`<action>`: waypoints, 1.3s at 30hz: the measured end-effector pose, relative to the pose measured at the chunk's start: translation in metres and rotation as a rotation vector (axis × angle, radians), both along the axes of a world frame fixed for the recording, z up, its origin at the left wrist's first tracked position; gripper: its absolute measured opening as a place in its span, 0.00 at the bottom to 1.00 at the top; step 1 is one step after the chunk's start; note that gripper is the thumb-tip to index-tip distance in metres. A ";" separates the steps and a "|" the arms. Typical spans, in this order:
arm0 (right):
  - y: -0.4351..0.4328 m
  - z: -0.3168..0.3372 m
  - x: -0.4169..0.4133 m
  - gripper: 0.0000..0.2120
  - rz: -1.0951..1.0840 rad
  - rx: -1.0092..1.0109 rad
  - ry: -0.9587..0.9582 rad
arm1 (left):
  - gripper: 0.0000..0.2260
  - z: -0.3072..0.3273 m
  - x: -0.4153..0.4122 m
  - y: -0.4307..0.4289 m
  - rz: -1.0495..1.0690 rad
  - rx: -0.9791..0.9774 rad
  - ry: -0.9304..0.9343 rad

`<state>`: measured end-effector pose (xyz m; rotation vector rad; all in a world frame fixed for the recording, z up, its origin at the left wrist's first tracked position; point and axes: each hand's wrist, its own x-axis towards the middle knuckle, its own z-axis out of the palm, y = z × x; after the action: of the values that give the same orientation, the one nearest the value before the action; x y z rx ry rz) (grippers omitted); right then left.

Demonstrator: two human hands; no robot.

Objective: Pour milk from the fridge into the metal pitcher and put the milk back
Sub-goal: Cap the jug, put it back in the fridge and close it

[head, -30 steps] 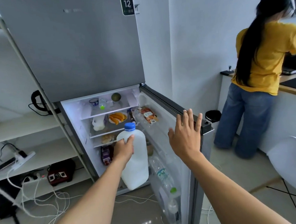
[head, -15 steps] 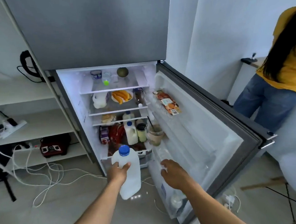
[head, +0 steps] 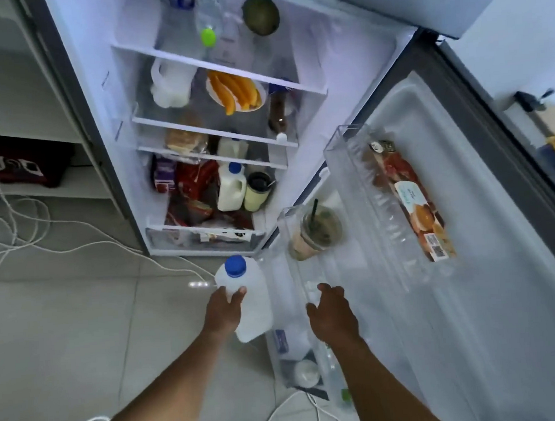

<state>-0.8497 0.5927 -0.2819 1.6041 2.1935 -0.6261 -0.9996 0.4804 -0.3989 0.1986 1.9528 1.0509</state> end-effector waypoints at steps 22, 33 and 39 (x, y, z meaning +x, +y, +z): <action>0.039 -0.026 0.002 0.07 0.125 -0.017 -0.019 | 0.31 -0.077 0.026 0.114 -0.384 0.065 -0.123; 0.037 -0.026 -0.002 0.05 0.134 -0.037 -0.054 | 0.26 -0.125 0.036 0.111 -0.741 -0.099 0.010; 0.037 -0.032 -0.003 0.06 0.052 -0.070 -0.044 | 0.24 -0.136 0.041 0.101 -0.782 -0.201 -0.054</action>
<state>-0.8530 0.6295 -0.3136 1.5074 2.1500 -0.6388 -0.9583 0.5810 -0.5347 0.7400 1.6785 0.3398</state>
